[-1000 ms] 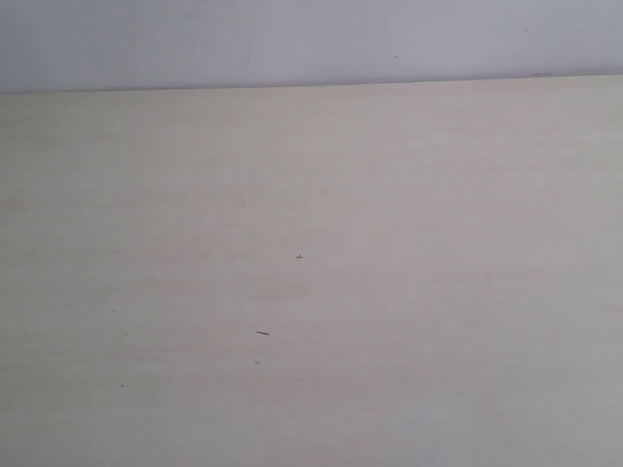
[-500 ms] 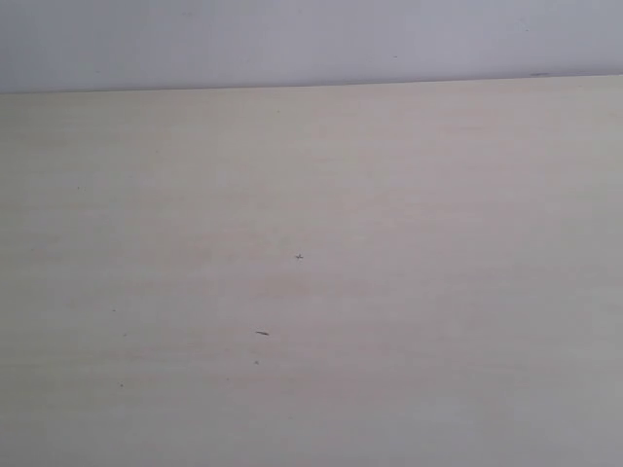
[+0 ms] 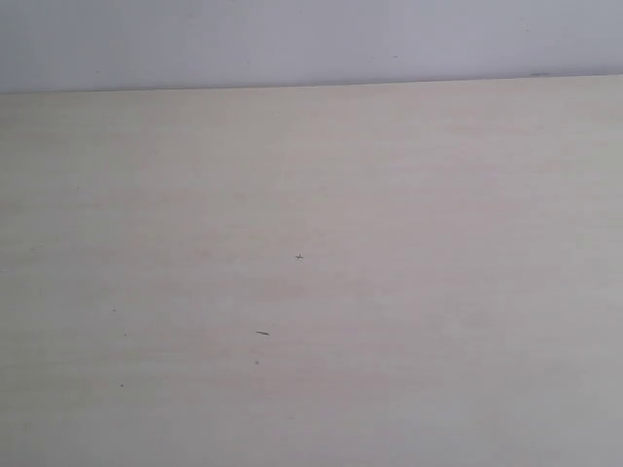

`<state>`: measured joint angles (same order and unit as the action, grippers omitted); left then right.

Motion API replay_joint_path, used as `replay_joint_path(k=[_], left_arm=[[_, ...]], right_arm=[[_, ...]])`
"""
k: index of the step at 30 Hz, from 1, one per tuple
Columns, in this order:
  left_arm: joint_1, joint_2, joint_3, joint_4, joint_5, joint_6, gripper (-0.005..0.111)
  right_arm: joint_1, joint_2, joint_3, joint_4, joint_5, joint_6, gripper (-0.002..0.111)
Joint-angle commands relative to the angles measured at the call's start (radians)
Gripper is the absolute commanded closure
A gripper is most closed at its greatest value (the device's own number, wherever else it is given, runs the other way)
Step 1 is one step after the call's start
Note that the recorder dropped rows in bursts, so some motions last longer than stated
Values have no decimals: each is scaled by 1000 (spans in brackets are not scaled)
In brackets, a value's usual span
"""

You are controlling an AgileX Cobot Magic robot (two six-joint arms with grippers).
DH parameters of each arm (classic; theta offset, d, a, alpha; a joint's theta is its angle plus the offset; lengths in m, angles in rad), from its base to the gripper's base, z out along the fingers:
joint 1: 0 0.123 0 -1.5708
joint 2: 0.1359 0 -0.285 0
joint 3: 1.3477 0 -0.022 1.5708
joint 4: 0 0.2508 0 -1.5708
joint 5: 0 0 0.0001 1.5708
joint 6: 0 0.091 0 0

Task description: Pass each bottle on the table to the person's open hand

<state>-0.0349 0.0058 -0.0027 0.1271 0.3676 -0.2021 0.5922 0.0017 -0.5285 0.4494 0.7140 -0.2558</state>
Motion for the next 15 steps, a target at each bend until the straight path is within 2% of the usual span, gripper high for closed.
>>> replay_joint_path(k=[1,12,15], left_arm=[[2,-6,3,6,-10,-10,107],[2,-6,3,6,-10,-10,107],[2,-6,3,6,-10,-10,107]], right_arm=[[2,-2,6,0,1,-5,108],[2,-2,6,0,1,-5,108],[2,-2,6,-57,-23,-28,108]])
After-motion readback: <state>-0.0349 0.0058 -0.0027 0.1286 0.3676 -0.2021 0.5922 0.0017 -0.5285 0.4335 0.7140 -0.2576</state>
